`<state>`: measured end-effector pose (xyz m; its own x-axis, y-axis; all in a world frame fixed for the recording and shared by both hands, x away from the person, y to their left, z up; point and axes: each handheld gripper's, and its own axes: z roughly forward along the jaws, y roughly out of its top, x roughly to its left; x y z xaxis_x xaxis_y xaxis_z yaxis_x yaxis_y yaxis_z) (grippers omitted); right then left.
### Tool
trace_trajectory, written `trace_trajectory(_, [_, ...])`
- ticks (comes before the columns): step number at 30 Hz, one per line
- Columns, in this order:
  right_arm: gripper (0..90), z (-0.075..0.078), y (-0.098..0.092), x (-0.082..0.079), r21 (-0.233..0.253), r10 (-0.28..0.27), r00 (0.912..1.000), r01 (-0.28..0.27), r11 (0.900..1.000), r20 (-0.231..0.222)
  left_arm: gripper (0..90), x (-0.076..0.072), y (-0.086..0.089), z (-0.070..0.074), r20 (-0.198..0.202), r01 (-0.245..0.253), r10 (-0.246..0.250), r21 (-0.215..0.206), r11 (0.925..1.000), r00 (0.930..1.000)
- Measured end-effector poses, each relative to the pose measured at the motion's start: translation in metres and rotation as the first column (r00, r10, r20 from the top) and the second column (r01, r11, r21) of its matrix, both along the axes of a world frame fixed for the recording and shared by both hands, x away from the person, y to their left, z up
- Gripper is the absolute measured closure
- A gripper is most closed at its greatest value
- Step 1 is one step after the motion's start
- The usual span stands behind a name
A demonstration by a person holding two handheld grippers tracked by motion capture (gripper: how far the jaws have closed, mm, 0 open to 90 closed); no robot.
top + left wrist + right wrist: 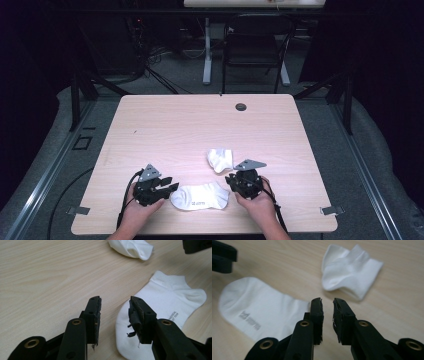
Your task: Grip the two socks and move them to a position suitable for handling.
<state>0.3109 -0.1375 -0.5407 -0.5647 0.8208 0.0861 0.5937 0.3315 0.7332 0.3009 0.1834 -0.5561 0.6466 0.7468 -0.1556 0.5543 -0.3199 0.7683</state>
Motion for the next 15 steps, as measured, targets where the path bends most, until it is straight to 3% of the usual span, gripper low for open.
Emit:
trace_trajectory(2, [77.2,0.003,-0.001,0.013,0.000,-0.019,0.9998,0.019,1.000,-0.002,61.2,0.000,0.001,0.000,0.004,-0.001,0.001,-0.002,1.0000,1.0000])
trace_trajectory(5, [76.7,0.006,-0.002,0.037,0.044,-0.064,0.9978,0.064,0.997,-0.016,61.2,0.001,0.001,0.001,0.002,-0.005,0.005,-0.010,0.9999,1.0000])
trace_trajectory(10, [73.9,0.001,0.012,0.065,-0.006,-0.077,0.9967,0.077,0.997,-0.025,60.7,0.002,0.006,0.000,0.004,-0.016,0.016,-0.011,0.9998,0.9999])
trace_trajectory(15, [73.9,-0.012,0.030,0.083,-0.027,-0.089,0.9954,0.088,0.996,-0.035,60.5,0.003,0.010,0.001,0.009,-0.029,0.029,-0.008,0.9995,0.9995])
